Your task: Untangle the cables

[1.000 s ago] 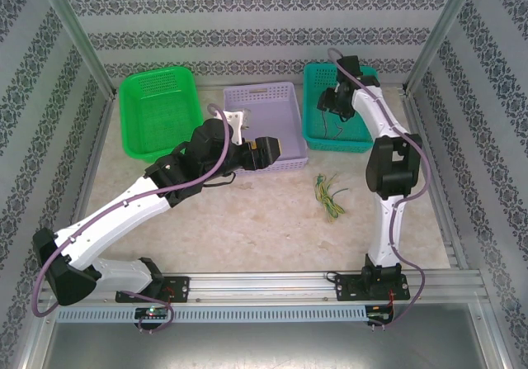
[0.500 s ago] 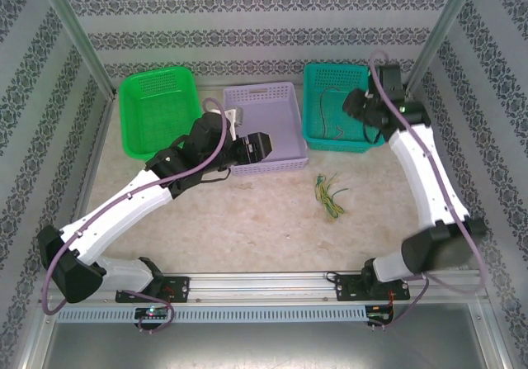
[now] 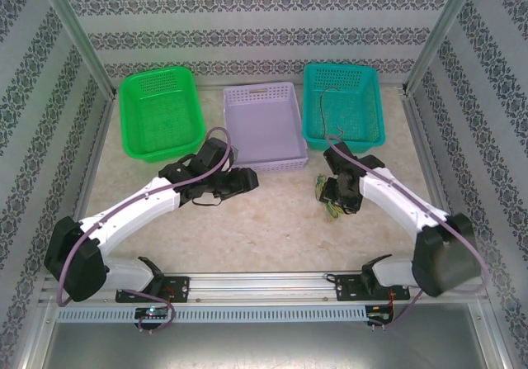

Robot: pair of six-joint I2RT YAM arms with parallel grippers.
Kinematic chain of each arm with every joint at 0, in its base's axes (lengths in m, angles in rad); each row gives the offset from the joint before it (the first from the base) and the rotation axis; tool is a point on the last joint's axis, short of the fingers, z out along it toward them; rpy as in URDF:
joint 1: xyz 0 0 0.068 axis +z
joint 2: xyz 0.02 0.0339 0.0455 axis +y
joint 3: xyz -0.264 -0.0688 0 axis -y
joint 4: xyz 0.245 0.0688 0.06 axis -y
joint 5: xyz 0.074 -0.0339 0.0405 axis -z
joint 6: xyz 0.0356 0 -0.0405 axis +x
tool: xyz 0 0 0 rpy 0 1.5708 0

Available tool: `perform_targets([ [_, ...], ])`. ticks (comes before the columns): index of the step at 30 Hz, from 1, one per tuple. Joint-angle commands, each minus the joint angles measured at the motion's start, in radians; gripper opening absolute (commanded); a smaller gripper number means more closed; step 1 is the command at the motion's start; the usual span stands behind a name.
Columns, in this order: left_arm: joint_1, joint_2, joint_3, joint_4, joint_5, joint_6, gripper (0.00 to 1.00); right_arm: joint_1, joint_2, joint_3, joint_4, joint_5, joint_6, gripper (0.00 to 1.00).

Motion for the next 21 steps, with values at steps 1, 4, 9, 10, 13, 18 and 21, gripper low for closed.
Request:
perform_targets([
  [1, -0.007, 0.012, 0.03, 0.063, 0.035, -0.018, 0.57, -0.029, 0.07, 0.0, 0.062, -0.047, 0.005, 0.6],
  [4, -0.01, 0.008, 0.033, 0.062, 0.023, -0.02, 0.57, -0.053, 0.09, -0.017, 0.128, -0.08, 0.067, 0.6],
  [9, -0.016, -0.023, 0.013, 0.061, 0.009, -0.03, 0.57, -0.048, 0.16, 0.003, 0.175, -0.082, 0.101, 0.59],
  [10, -0.016, -0.033, 0.01, 0.056, 0.007, -0.028, 0.57, -0.043, 0.174, 0.013, 0.172, -0.077, 0.095, 0.59],
  [13, -0.016, -0.056, -0.004, 0.045, -0.003, -0.027, 0.57, -0.029, 0.221, 0.02, 0.179, -0.072, 0.087, 0.6],
  [18, -0.017, -0.078, -0.012, 0.034, -0.008, -0.025, 0.57, -0.006, 0.257, 0.005, 0.178, -0.052, 0.059, 0.25],
  [21, -0.016, -0.092, -0.017, 0.024, -0.021, -0.029, 0.56, 0.045, 0.197, 0.01, 0.148, 0.013, 0.013, 0.0],
])
